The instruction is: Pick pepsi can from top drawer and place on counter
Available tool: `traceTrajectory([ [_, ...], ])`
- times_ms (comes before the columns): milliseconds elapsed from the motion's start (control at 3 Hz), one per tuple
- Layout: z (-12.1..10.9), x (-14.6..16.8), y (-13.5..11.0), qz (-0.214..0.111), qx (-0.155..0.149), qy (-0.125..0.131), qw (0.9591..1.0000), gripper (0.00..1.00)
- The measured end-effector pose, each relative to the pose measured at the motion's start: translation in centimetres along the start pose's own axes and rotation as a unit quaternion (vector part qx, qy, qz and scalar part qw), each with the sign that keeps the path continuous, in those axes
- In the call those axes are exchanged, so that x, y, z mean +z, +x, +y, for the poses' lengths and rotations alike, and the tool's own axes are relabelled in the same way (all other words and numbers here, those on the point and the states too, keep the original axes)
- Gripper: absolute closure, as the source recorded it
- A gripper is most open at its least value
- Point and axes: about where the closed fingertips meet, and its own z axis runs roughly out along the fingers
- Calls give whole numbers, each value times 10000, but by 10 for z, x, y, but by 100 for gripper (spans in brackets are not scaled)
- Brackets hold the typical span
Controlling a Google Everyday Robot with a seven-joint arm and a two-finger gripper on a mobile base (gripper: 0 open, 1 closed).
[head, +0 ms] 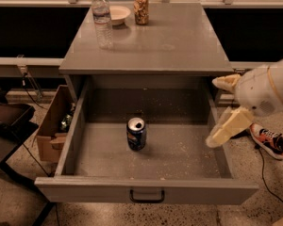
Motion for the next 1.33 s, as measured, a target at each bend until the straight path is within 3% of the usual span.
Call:
traceTrajectory([
  [333, -17, 85, -39, -1875, -145, -32, 9822, 0],
  [667, -44, 125, -72, -2910, -195, 289, 9561, 0],
  [1000, -43, 134, -74, -2952, -256, 270, 9547, 0],
  [1333, -29, 165, -70, -2909, -150, 78, 9566, 0],
])
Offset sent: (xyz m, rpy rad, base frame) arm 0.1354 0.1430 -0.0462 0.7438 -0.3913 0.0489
